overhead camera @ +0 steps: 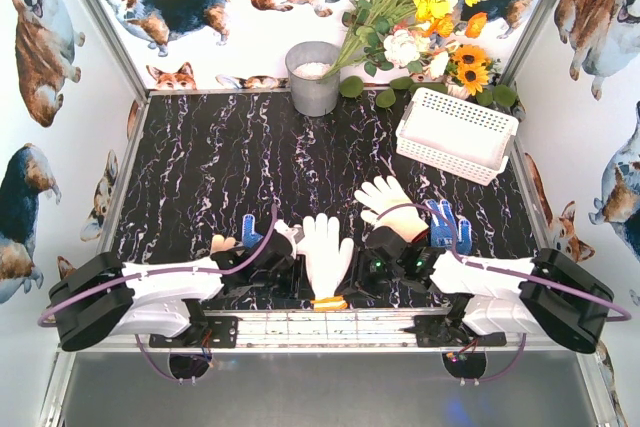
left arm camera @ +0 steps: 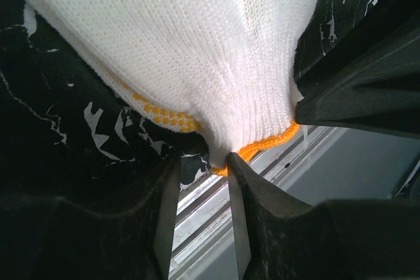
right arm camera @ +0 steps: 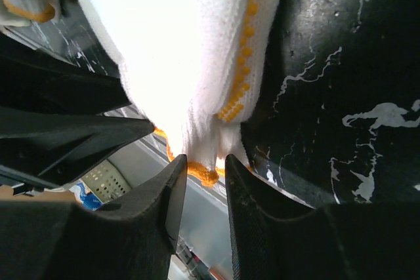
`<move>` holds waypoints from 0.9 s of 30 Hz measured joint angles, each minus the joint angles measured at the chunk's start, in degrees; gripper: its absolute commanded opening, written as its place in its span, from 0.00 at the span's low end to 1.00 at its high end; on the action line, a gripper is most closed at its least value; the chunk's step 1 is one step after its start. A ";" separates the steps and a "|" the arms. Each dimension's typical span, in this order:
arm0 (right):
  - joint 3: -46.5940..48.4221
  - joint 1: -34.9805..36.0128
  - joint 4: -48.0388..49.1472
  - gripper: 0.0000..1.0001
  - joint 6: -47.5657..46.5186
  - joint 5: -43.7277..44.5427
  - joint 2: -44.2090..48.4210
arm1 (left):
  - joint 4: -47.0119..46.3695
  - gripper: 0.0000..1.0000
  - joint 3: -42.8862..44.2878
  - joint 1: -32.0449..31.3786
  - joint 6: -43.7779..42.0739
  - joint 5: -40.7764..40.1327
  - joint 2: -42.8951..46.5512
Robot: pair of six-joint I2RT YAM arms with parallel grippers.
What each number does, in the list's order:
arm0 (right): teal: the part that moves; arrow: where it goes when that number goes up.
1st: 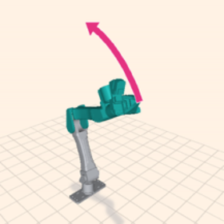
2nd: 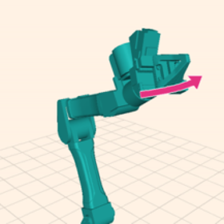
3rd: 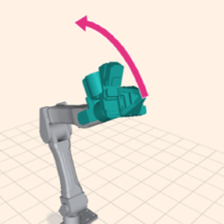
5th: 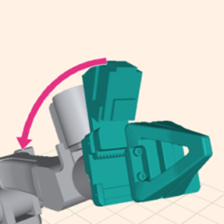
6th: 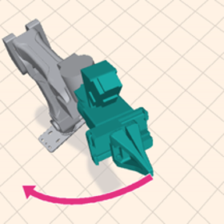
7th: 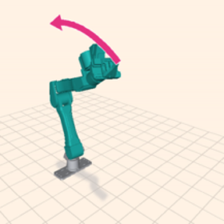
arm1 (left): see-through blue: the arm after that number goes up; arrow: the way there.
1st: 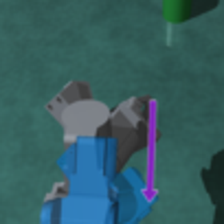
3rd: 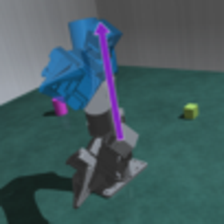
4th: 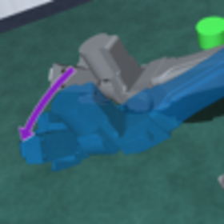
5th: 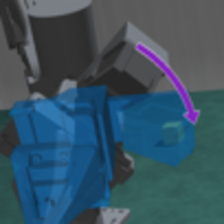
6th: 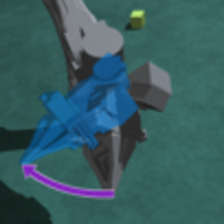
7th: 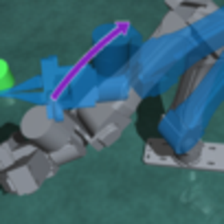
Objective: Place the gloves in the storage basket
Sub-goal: Pair the glove with the glove.
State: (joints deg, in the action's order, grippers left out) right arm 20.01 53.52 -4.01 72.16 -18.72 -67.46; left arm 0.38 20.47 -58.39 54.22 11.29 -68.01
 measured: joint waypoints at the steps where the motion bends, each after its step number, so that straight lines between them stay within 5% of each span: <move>1: 0.00 0.00 0.22 0.29 0.02 -0.24 -0.70 | -0.28 0.26 0.17 0.04 -0.02 0.26 -0.46; 8: 0.02 0.00 2.51 0.17 0.26 -1.62 -4.46 | -0.85 0.05 1.20 0.24 -0.44 1.55 -2.38; 13: 0.11 0.00 2.49 0.05 0.00 -1.84 -4.55 | -0.28 0.00 1.27 0.24 -0.33 1.55 -1.57; 27: 1.53 0.00 -3.39 0.01 -1.29 -1.53 -0.81 | 3.98 0.00 4.09 0.26 -0.02 1.33 0.98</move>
State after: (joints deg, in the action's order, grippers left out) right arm 21.54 53.52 -7.40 70.87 -20.25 -68.27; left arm 4.36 24.56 -58.13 54.19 12.62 -67.02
